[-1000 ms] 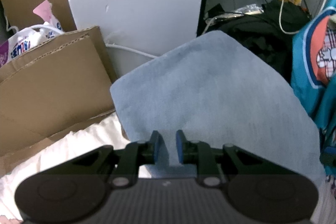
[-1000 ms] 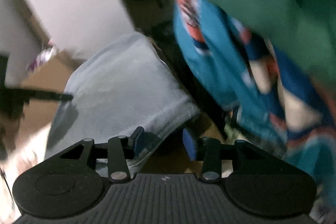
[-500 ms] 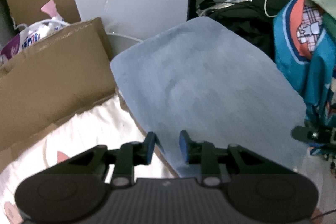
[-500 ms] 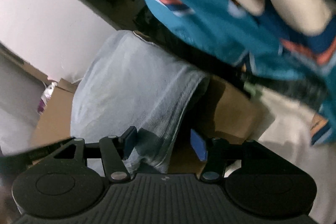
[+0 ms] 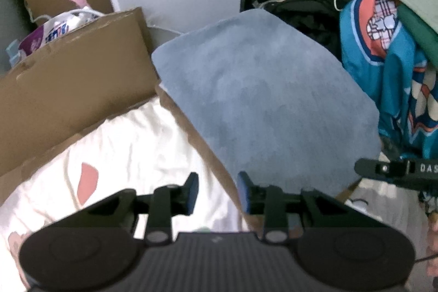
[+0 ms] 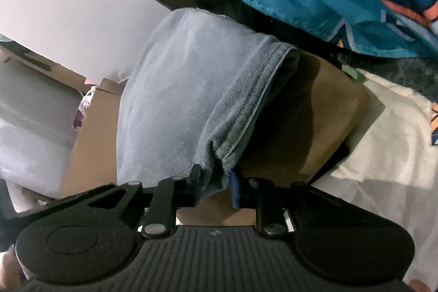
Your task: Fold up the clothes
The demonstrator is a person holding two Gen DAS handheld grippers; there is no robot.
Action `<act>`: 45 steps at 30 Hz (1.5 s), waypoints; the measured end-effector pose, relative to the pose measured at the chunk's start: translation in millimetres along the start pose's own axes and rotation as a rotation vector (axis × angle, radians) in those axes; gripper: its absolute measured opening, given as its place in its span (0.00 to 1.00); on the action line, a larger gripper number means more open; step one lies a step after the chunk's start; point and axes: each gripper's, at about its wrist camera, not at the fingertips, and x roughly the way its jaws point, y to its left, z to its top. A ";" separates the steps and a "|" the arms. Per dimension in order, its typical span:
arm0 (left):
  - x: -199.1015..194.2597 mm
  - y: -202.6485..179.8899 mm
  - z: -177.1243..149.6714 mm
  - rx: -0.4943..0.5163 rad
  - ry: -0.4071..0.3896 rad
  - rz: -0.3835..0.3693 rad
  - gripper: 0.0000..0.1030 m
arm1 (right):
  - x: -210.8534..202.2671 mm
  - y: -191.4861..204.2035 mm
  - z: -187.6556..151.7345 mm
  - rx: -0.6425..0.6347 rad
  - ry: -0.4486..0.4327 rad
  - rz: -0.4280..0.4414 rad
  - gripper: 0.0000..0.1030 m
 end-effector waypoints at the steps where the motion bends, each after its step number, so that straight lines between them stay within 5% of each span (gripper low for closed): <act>1: -3.8 0.6 -1.3 -0.007 0.008 0.005 0.34 | -3.0 3.3 1.0 -0.008 0.000 -0.011 0.20; 6: -31.4 7.0 -7.6 -0.062 0.041 0.050 0.45 | -23.5 25.9 4.7 -0.083 0.032 -0.085 0.26; 11: -69.9 10.9 -9.0 -0.111 0.047 0.092 0.64 | -53.8 41.2 8.1 -0.112 0.064 -0.111 0.58; 15: -101.8 12.6 -11.6 -0.127 0.052 0.138 0.81 | -77.2 55.8 11.9 -0.139 0.087 -0.142 0.66; 19: -127.6 19.0 -14.4 -0.181 0.084 0.154 0.82 | -102.3 74.5 14.4 -0.180 0.073 -0.179 0.88; 23: -158.3 22.8 -11.5 -0.197 0.079 0.171 0.87 | -121.0 91.6 16.3 -0.214 0.090 -0.204 0.99; 36: -284.8 61.3 -11.4 -0.357 0.066 0.239 0.91 | -157.2 133.4 38.5 -0.185 0.227 -0.178 1.00; 45: -369.9 79.2 -28.5 -0.425 0.056 0.271 0.95 | -180.5 178.0 39.7 -0.219 0.247 -0.151 1.00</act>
